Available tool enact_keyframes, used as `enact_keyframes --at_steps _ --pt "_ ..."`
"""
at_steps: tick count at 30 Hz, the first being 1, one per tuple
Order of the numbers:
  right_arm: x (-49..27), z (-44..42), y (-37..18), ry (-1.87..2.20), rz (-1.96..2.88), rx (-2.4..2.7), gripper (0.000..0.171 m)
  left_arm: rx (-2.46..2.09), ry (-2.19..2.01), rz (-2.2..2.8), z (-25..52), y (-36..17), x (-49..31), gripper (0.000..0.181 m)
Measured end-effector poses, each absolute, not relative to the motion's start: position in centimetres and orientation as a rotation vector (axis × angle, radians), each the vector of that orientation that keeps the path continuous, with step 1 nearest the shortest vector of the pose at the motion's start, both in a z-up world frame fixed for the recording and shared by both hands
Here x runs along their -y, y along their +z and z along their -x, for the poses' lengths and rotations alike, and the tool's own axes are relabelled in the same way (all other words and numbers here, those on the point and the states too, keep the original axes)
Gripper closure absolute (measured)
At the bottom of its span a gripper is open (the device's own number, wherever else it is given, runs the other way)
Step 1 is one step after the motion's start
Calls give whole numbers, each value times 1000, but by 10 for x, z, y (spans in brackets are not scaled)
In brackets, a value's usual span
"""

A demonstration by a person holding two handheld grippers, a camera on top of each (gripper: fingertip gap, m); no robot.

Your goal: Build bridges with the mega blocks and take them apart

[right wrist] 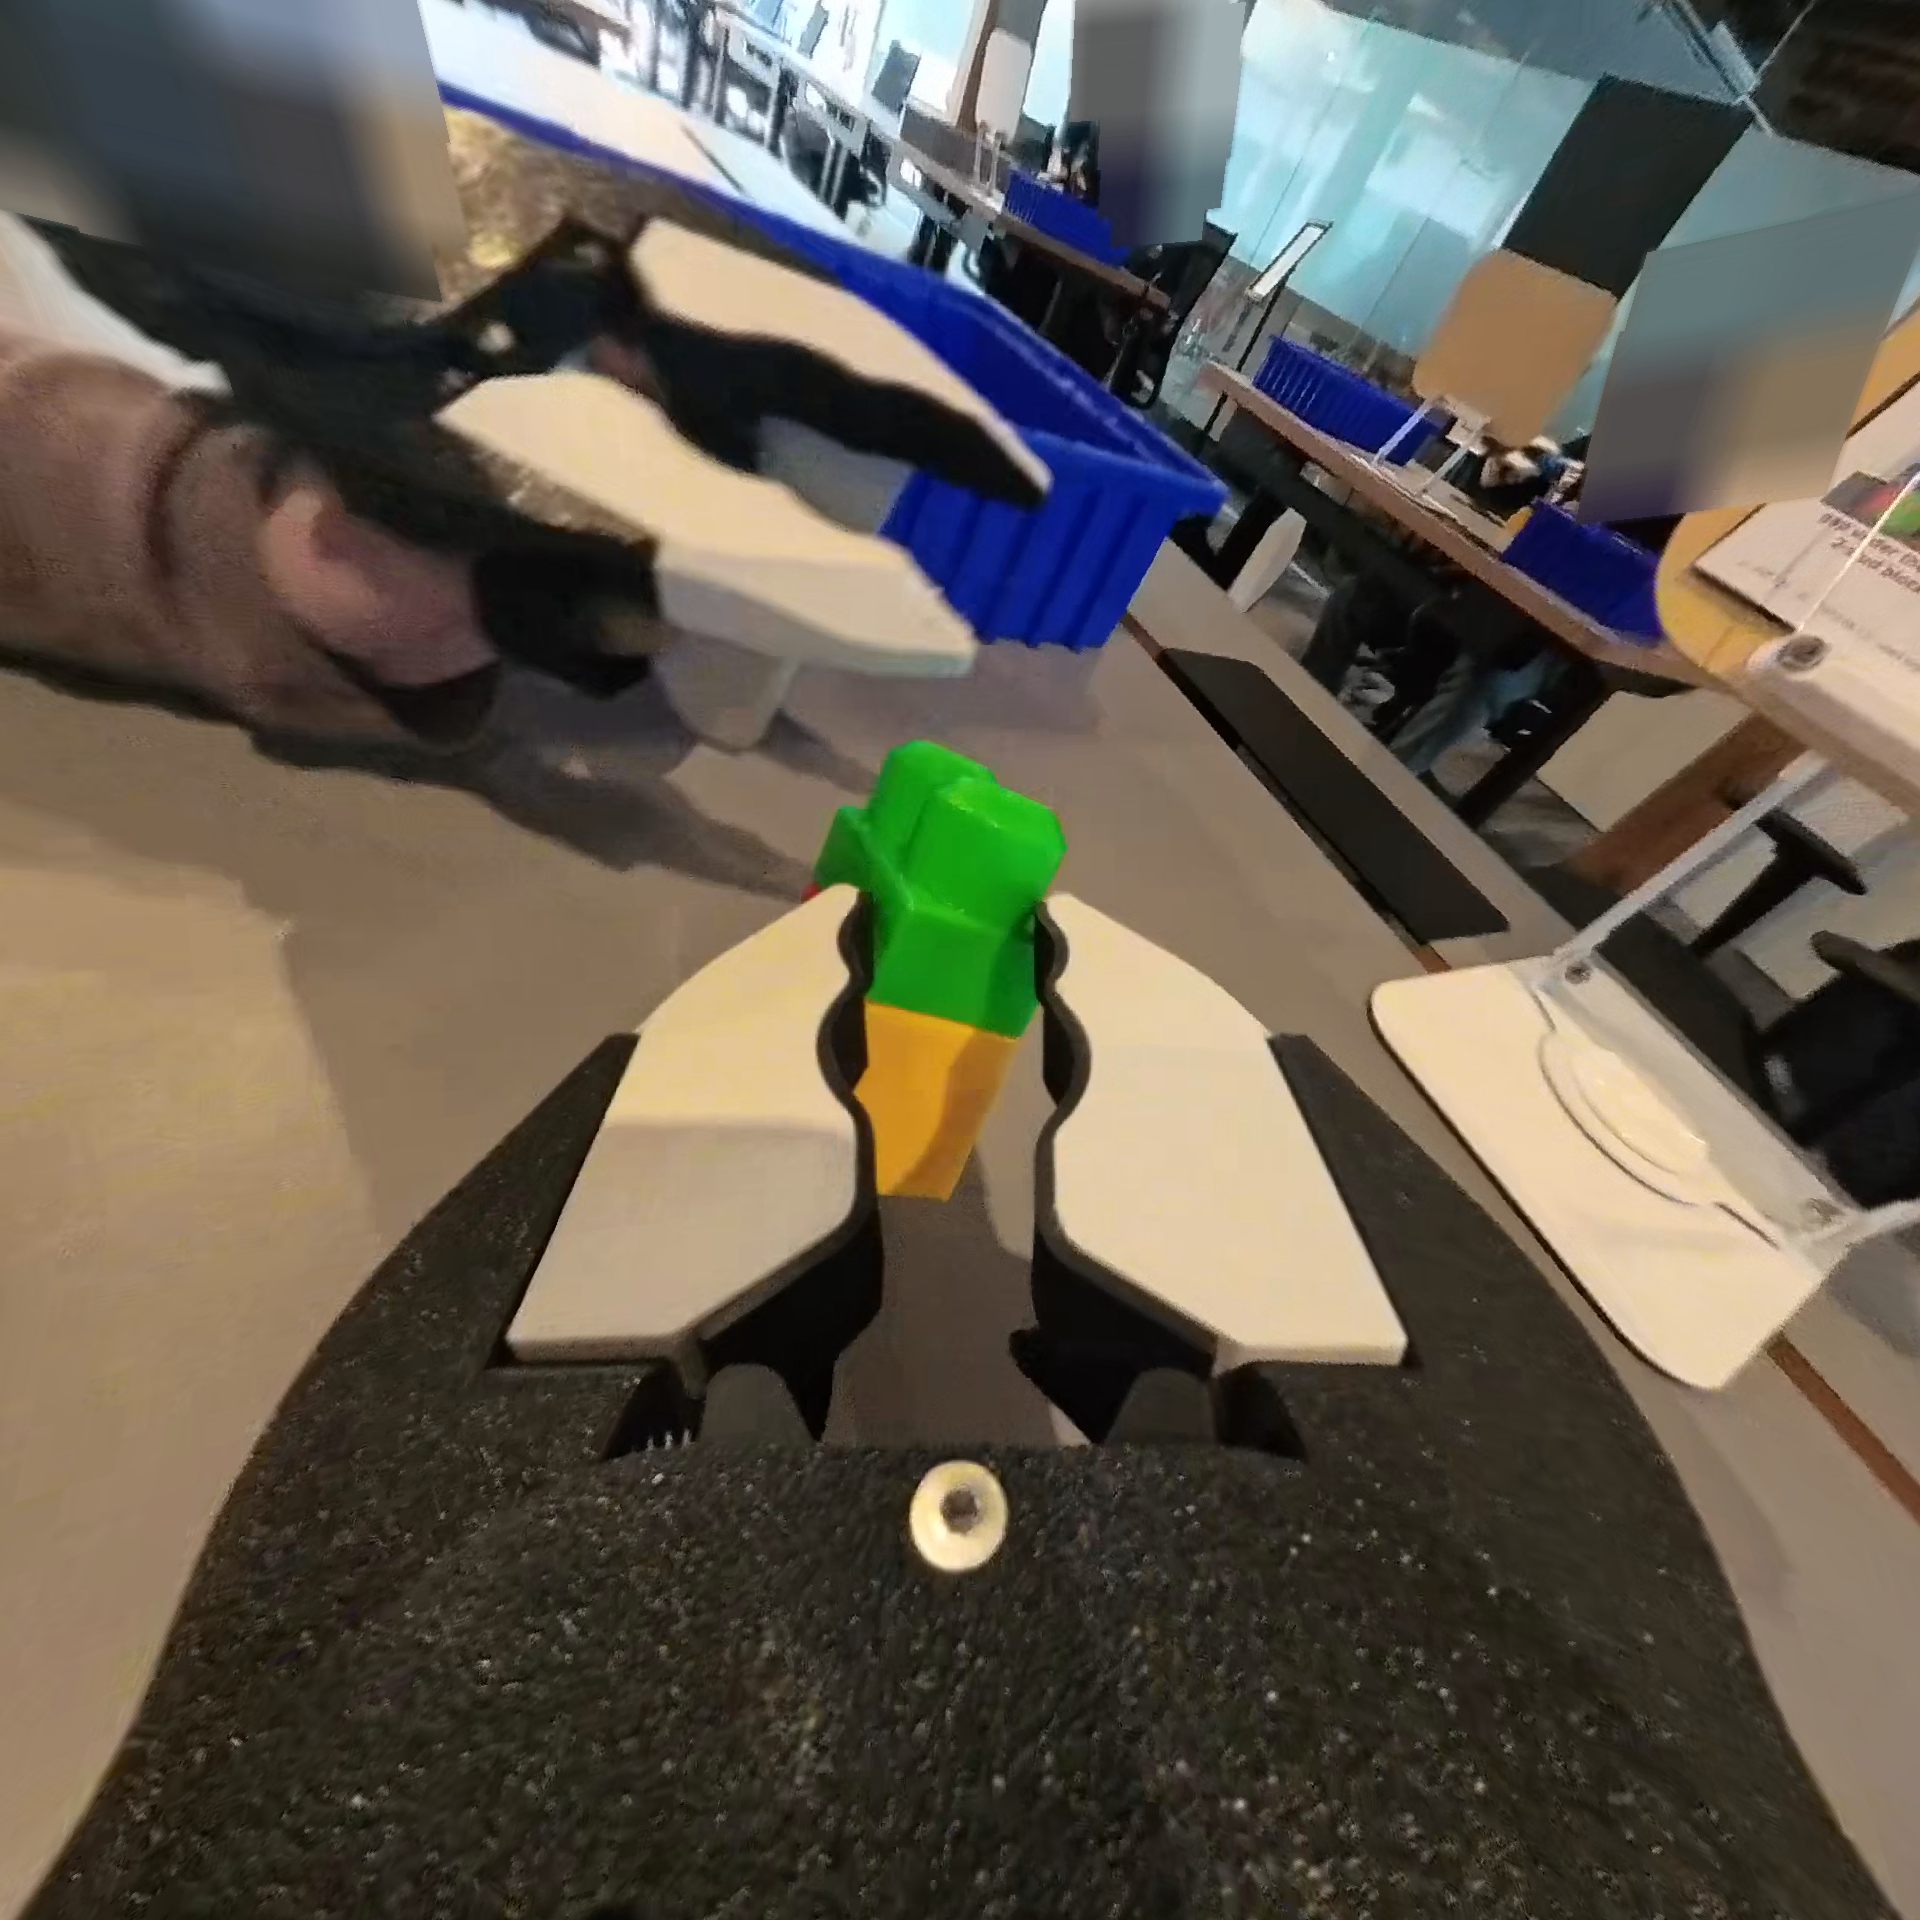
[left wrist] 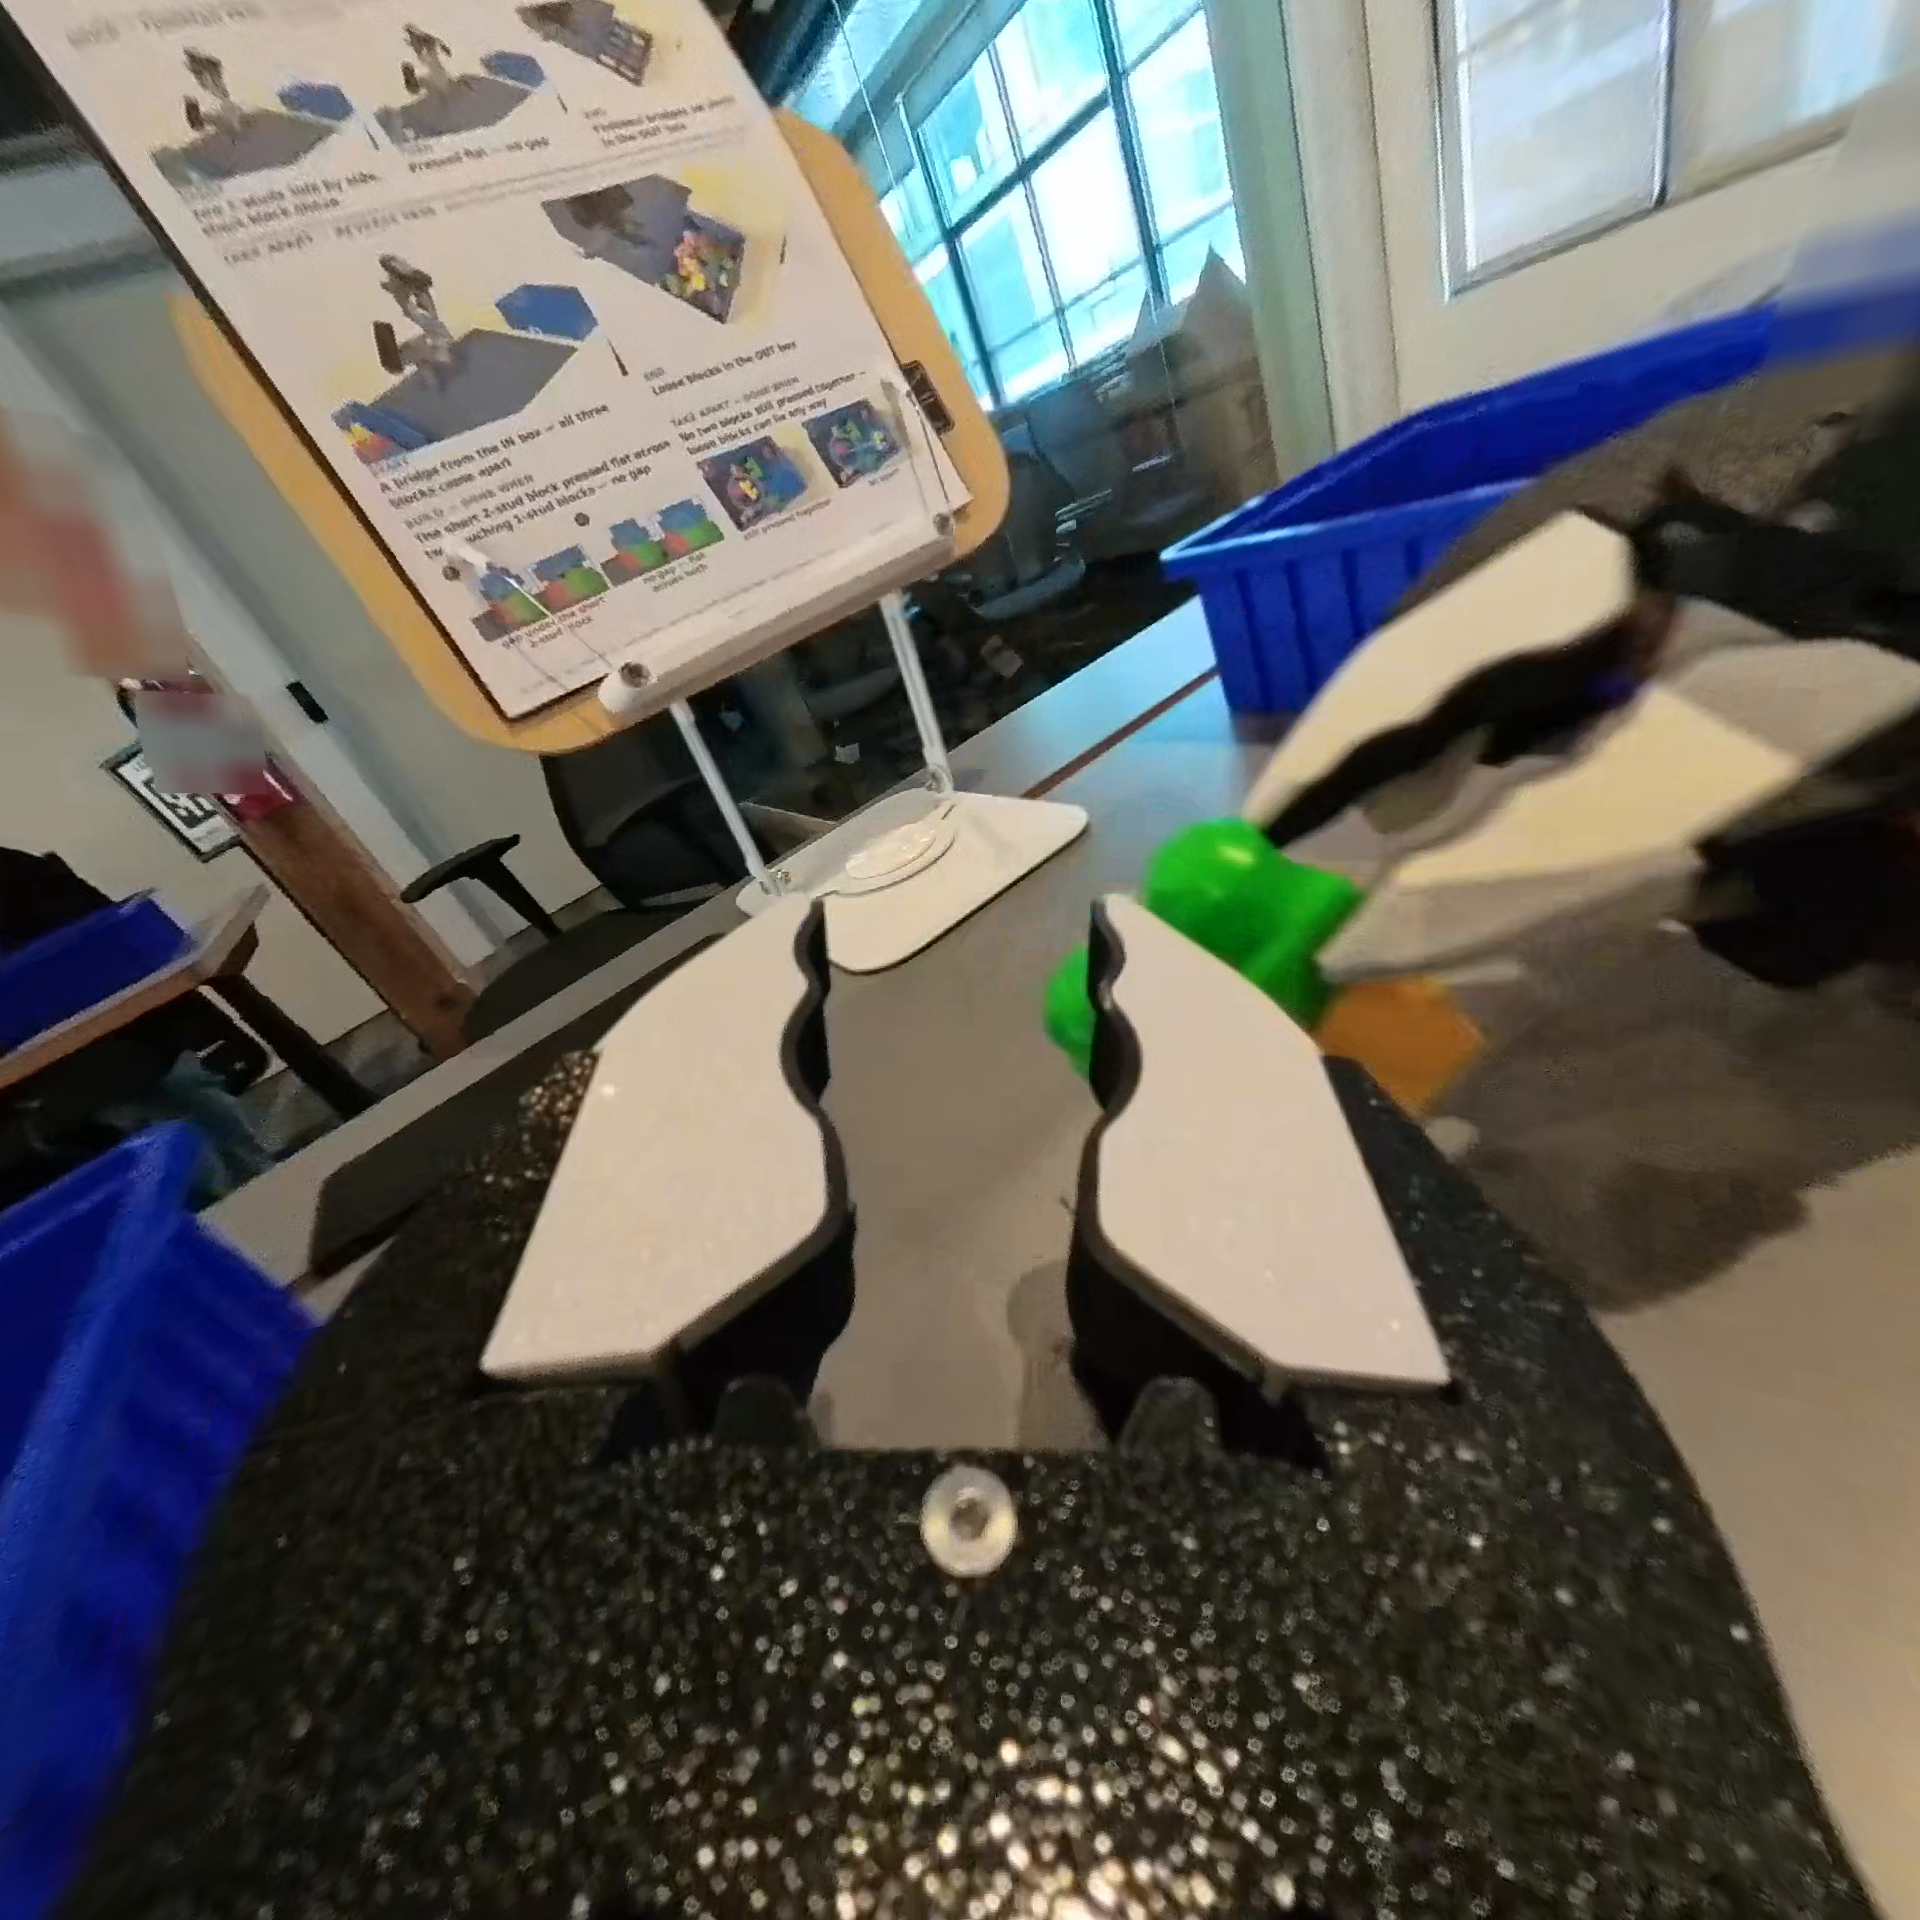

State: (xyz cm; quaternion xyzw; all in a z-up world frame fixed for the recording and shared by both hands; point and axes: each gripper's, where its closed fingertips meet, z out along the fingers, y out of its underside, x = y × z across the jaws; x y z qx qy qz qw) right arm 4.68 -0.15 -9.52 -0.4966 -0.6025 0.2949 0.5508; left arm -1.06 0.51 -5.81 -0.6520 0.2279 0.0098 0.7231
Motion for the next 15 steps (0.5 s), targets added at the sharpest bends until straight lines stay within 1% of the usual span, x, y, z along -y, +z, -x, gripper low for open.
enact_keyframes --at_steps 3,5,6,11,12,15 --pt "-1 -55 -106 682 1180 1448 142 -474 -127 1312 10 -58 -13 132" --pt "-1 -60 -107 717 1173 1475 142 -486 -91 1227 14 -53 -11 138" --pt "-1 -63 -108 718 1174 1494 143 -514 -82 1227 13 -53 -9 138" --pt "-8 -82 -125 651 1266 1580 144 -575 -221 1271 0 -64 -2 132" --pt "-9 -83 -123 651 1266 1564 138 -583 -256 1283 -3 -66 -2 131" --pt "-10 -79 -111 729 1256 1491 104 -635 -380 1337 -14 -76 -2 128"
